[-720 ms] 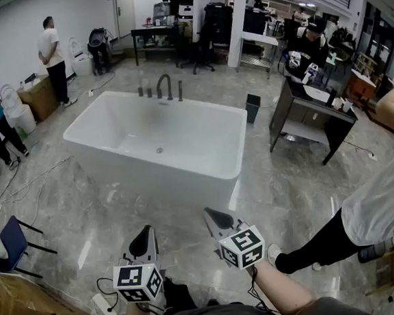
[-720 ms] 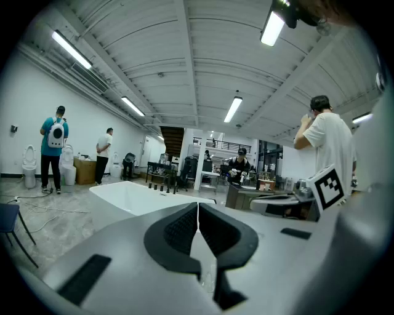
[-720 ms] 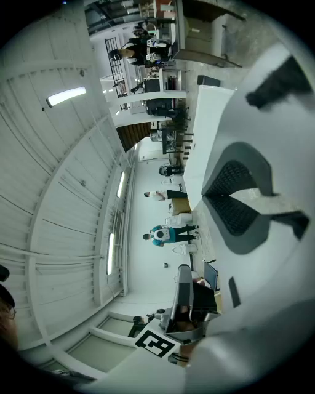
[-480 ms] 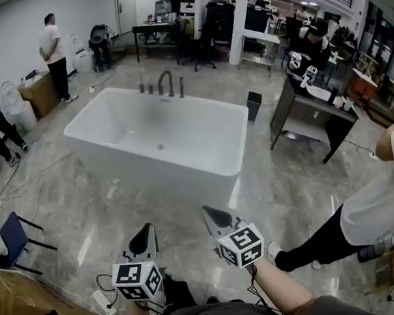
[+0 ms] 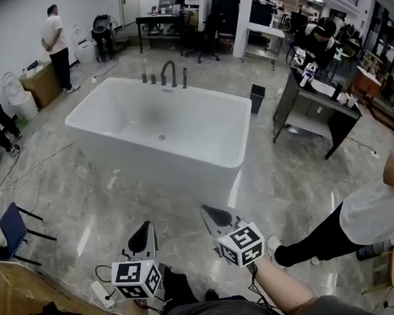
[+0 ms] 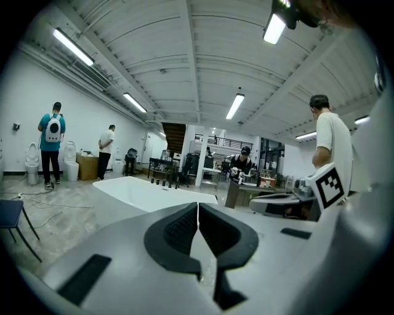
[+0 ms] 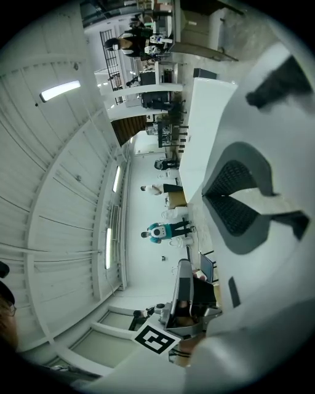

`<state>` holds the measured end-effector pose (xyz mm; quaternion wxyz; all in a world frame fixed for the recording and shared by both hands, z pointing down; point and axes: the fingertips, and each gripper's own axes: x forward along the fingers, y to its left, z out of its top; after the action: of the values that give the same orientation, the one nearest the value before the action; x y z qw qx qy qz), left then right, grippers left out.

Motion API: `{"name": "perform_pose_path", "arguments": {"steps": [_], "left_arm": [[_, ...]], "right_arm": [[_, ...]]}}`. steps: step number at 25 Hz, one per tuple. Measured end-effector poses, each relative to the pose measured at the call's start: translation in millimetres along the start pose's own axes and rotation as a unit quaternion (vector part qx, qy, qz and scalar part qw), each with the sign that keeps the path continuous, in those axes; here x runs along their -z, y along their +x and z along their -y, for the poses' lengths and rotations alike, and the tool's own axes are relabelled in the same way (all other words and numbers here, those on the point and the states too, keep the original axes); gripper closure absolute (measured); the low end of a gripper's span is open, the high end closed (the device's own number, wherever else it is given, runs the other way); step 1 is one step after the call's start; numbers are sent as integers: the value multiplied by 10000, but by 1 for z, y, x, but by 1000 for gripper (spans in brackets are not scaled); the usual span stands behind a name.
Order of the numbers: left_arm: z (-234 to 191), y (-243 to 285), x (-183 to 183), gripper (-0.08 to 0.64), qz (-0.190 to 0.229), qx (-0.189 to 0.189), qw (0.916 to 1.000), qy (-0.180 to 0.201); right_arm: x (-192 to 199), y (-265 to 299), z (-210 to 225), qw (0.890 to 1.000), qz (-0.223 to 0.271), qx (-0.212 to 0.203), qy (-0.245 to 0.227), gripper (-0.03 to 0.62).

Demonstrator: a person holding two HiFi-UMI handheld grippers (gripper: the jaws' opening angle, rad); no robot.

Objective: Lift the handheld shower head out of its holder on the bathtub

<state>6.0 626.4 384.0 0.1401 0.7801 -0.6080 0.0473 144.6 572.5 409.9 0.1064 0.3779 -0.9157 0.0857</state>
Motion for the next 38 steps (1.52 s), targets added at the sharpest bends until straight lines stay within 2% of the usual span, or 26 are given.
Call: {"name": "perform_pose_path", "arguments": {"steps": [4,8,13,19,23,27,31,38], "left_arm": [[-13,11,6,540,-32,-37,9999,-163],[-47,37,4,540,-92,-20,9998,-157],[-100,80,-3,538,-198,123,9991,-358],[-172,124,-28,540,-180,216,9987,-416],[-204,138,-43,539,-109,255,9987,-416],[-219,146,-51,540,-66,380,9988,-298],[-222,159,-56,538,53,710,9967,-382],[-222,198,-65,538,-58,773,9967,-219]], "right_arm": [[13,7,5,9994,-57,-38,327,568],[16,43,15,9991,-97,98,406,566],[5,101,36,9966,-145,557,592,566],[-13,178,43,9944,-287,709,726,566],[-25,217,45,9936,-286,796,742,565],[-33,239,43,9934,-242,798,790,566],[-32,253,43,9946,-365,711,655,566],[-35,270,85,9911,-376,918,889,566]]}}
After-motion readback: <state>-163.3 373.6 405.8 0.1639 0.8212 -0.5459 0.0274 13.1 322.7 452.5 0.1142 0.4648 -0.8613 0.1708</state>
